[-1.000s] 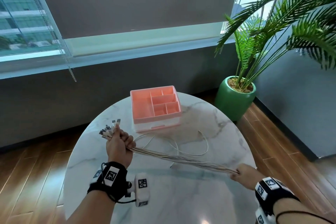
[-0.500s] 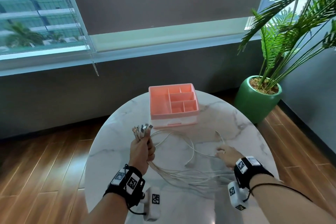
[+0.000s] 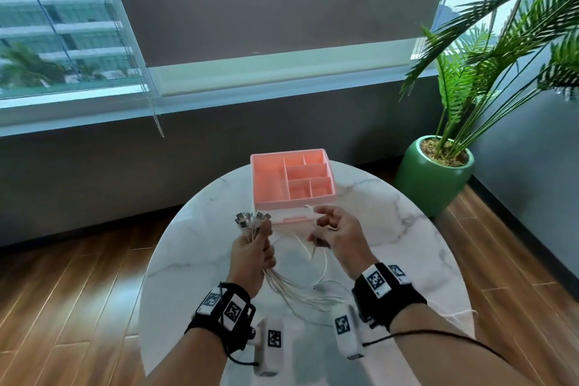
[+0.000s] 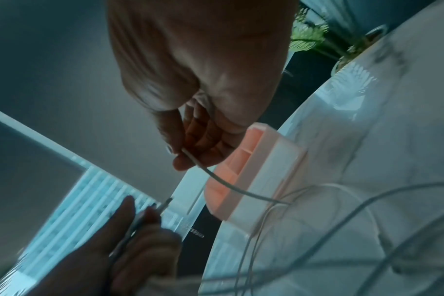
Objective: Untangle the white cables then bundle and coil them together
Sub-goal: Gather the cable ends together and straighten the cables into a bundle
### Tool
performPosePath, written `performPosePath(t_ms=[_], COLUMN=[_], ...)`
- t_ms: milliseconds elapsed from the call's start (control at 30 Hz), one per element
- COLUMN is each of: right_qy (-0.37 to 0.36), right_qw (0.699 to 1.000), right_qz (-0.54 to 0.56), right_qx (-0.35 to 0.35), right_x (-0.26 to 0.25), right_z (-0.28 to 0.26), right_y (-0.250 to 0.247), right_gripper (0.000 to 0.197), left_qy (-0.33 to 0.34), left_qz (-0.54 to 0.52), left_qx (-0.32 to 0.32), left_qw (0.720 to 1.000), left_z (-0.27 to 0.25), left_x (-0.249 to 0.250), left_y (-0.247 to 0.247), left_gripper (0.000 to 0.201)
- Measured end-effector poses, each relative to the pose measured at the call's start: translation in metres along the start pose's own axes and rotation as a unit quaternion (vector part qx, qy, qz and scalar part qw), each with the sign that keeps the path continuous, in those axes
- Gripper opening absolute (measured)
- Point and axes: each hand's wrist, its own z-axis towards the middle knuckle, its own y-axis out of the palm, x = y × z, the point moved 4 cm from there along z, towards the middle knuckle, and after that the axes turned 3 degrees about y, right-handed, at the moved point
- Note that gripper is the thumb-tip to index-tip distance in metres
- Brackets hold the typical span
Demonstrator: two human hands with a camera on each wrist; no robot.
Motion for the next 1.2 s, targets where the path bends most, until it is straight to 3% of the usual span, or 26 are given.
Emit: performPosePath(t_ms=[200, 400, 467, 567, 800, 1000, 1133, 1200], right_qy=[-0.031, 0.000, 0.012, 0.022, 0.026, 0.061, 0.024, 0.013], right_qw=[0.994, 0.989, 0.983, 0.966, 0.918, 0.875, 0.894, 0.889], right_qz=[-0.037, -0.067, -0.115, -0.205, -0.366, -0.472, -0.442, -0.439], right_qx=[-0.096, -0.129, -0.146, -0.158, -0.151, -0.091, 0.068, 0.129], right_x=[0.009, 0.025, 0.035, 0.052, 0.054, 0.045, 0.000, -0.023], right_z=[-0.021, -0.025, -0.023, -0.018, -0.012, 0.000, 0.010, 0.006], right_y=[0.048, 0.052, 0.045, 0.020, -0.049, -0.107, -0.177, -0.214], right_gripper=[0.030, 0.014, 0.007, 0.016, 0.018, 0.054, 0.045, 0.038], left_qy=[0.004, -0.025, -0.027, -0.022, 0.011, 0.036, 0.045, 0.039], left_qz=[0.024, 0.010, -0.043, -0.124, -0.163, -0.117, -0.079, -0.083], left_qx=[-0.035, 0.034, 0.079, 0.126, 0.179, 0.160, 0.160, 0.178], left_qw=[0.999, 0.999, 0.996, 0.984, 0.970, 0.979, 0.983, 0.980], left_z=[-0.003, -0.004, -0.003, 0.004, 0.008, 0.008, 0.011, 0.012], left_x=[0.004, 0.001, 0.004, 0.010, 0.016, 0.025, 0.029, 0.027], left_y=[0.013, 0.003, -0.001, -0.012, -0.027, -0.027, -0.038, -0.046], left_gripper=[0.026, 0.024, 0.027, 0.029, 0.038, 0.039, 0.034, 0.028])
